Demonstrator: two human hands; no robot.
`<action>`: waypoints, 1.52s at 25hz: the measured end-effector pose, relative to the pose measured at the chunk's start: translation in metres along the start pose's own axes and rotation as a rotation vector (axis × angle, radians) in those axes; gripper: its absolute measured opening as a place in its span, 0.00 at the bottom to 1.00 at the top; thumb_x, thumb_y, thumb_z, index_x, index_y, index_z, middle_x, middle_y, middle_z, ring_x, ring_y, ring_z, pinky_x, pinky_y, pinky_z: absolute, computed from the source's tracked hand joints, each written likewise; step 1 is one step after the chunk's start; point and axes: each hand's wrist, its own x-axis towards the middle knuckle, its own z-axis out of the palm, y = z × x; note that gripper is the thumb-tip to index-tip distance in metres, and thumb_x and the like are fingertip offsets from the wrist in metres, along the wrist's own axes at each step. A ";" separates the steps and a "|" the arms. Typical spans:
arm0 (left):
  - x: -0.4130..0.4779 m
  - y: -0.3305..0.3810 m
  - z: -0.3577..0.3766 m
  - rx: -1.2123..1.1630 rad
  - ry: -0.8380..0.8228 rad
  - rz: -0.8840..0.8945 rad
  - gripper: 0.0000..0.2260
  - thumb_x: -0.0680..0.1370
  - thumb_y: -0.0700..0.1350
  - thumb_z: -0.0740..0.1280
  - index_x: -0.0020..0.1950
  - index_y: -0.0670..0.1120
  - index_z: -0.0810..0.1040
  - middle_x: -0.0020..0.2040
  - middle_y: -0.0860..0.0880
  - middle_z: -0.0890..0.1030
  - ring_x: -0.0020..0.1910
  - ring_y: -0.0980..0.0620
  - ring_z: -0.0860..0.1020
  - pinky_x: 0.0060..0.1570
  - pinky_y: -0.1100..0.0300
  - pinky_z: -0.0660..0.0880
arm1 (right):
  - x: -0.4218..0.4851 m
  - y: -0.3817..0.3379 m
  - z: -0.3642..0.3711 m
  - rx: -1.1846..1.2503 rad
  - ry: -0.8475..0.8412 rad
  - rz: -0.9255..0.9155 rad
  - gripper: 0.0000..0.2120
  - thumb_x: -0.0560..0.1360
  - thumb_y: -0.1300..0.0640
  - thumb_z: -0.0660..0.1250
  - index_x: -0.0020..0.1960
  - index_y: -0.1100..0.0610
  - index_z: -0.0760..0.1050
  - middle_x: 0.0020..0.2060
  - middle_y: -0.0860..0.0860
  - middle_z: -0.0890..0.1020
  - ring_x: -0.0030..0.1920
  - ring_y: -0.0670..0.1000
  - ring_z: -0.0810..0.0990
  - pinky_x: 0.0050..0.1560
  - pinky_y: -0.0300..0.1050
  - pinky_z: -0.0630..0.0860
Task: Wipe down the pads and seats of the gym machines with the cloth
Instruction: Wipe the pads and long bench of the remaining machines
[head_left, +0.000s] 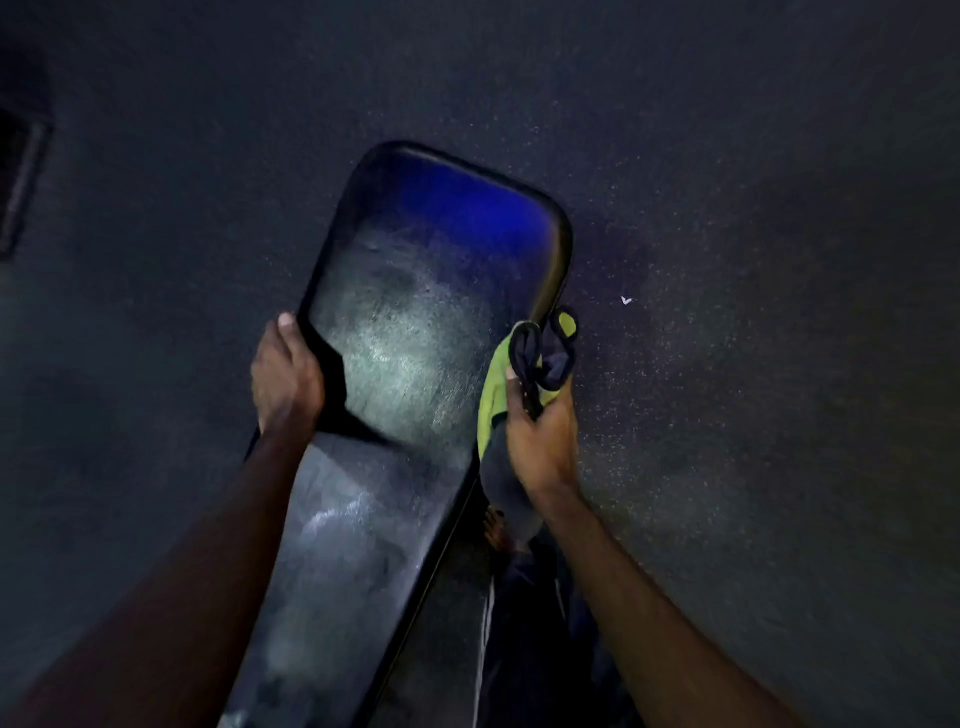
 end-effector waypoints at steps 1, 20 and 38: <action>-0.015 -0.023 -0.006 -0.030 0.030 -0.019 0.20 0.87 0.50 0.51 0.65 0.37 0.74 0.64 0.34 0.76 0.63 0.36 0.73 0.61 0.51 0.66 | -0.007 0.004 -0.005 -0.019 0.006 -0.016 0.30 0.80 0.47 0.68 0.77 0.56 0.64 0.71 0.53 0.74 0.72 0.54 0.72 0.71 0.42 0.66; -0.245 -0.168 -0.009 0.068 0.284 -0.426 0.27 0.83 0.53 0.52 0.81 0.46 0.58 0.80 0.44 0.59 0.80 0.46 0.56 0.77 0.46 0.52 | -0.003 -0.061 0.031 -1.250 -0.362 -0.949 0.42 0.71 0.49 0.72 0.81 0.53 0.58 0.78 0.55 0.63 0.76 0.60 0.61 0.72 0.61 0.61; -0.411 -0.222 0.007 -0.017 0.501 -0.644 0.24 0.84 0.50 0.54 0.79 0.42 0.62 0.78 0.40 0.62 0.78 0.41 0.58 0.76 0.46 0.55 | -0.113 -0.002 0.095 -1.317 -0.421 -1.099 0.39 0.73 0.48 0.70 0.79 0.57 0.60 0.80 0.55 0.62 0.74 0.61 0.64 0.69 0.59 0.65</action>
